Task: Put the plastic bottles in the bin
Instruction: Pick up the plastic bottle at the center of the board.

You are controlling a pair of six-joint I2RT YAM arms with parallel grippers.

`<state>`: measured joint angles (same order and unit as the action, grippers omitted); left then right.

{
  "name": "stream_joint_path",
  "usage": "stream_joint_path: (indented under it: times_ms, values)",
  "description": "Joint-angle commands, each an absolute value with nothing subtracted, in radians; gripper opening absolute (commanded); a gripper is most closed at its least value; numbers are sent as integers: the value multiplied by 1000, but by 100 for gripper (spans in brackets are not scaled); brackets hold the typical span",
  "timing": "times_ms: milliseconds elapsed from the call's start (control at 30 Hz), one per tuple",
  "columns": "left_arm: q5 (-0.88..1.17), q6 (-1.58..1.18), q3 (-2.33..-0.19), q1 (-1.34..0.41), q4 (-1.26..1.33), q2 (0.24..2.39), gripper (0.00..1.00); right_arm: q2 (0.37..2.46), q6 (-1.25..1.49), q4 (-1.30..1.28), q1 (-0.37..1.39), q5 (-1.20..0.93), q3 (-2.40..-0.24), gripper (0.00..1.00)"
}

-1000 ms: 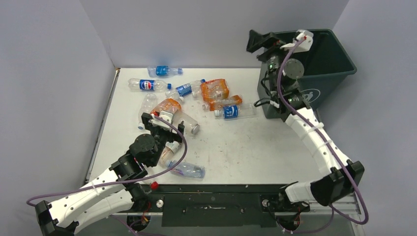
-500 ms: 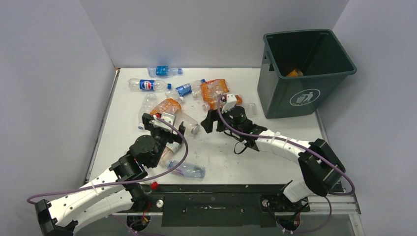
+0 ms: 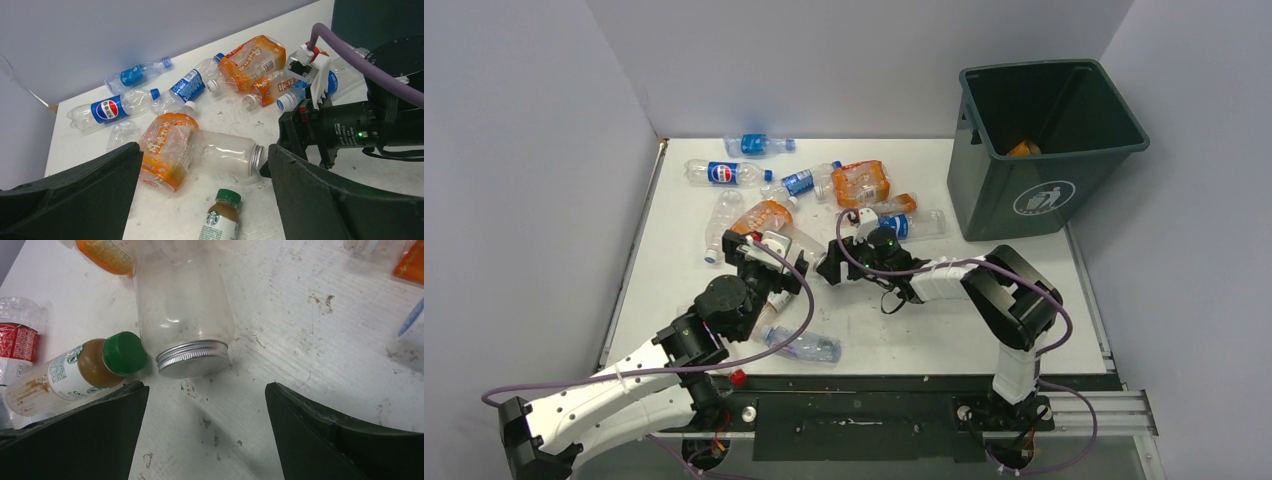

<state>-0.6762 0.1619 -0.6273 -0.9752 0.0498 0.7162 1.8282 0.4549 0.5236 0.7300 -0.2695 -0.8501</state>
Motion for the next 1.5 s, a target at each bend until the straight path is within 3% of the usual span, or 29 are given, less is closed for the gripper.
stream_joint_path:
  times_ms: [0,567,767,1067,1467]
  values:
    - [-678,172,-632,-984,94,717,96,1847,434,655,729,-311,-922,90]
    - [-667,178,-632,-997,91,719,96,1982,383,608,732,-343,-1029,90]
    - [-663,179,-632,-1000,89,717,96,1995,382,622,735,-356,-1024,96]
    - [-661,186,-631,-1008,89,712,96,1968,382,679,732,-382,-985,59]
    - [-661,194,-629,-1016,90,708,96,1789,386,688,714,-372,-834,31]
